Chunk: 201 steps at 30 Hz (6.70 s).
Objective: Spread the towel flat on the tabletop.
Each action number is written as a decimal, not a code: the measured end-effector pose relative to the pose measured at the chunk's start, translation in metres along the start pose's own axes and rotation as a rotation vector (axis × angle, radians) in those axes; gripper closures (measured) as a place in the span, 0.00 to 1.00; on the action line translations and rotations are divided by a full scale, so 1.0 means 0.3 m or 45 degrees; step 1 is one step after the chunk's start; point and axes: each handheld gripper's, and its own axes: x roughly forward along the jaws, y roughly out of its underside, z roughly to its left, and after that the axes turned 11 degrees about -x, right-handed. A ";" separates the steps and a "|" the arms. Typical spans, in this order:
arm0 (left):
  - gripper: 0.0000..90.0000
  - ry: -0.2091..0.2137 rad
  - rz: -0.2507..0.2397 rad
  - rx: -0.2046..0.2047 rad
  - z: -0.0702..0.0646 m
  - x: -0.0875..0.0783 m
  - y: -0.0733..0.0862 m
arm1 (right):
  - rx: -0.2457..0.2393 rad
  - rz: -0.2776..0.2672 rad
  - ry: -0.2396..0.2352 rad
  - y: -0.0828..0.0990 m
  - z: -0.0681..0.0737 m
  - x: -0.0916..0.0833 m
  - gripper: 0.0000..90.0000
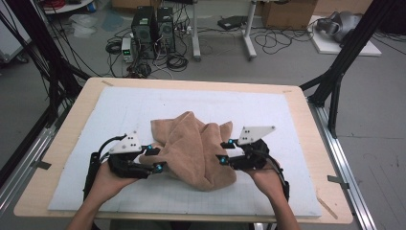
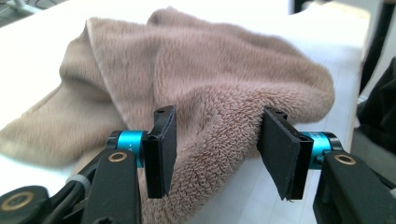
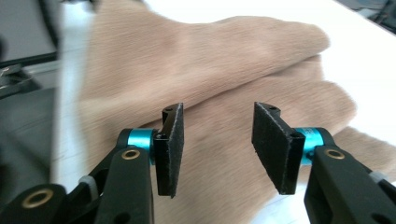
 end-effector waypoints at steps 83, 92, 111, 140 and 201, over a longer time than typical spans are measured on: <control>0.70 -0.163 0.304 -0.204 0.282 0.245 0.091 | 0.131 0.370 -0.128 0.114 -0.172 0.266 0.77; 0.93 -0.198 0.285 -0.135 0.242 0.202 0.085 | 0.134 0.324 -0.101 0.128 -0.152 0.193 0.96; 0.94 -0.191 0.166 -0.155 0.160 0.012 0.160 | 0.073 0.289 -0.065 0.159 0.030 -0.024 0.96; 0.59 -0.160 0.224 -0.057 0.236 0.154 0.009 | 0.156 0.250 -0.081 0.137 -0.096 0.073 0.61; 0.87 0.008 0.481 -0.123 0.235 0.215 0.094 | 0.105 0.190 -0.060 0.145 -0.069 0.054 0.93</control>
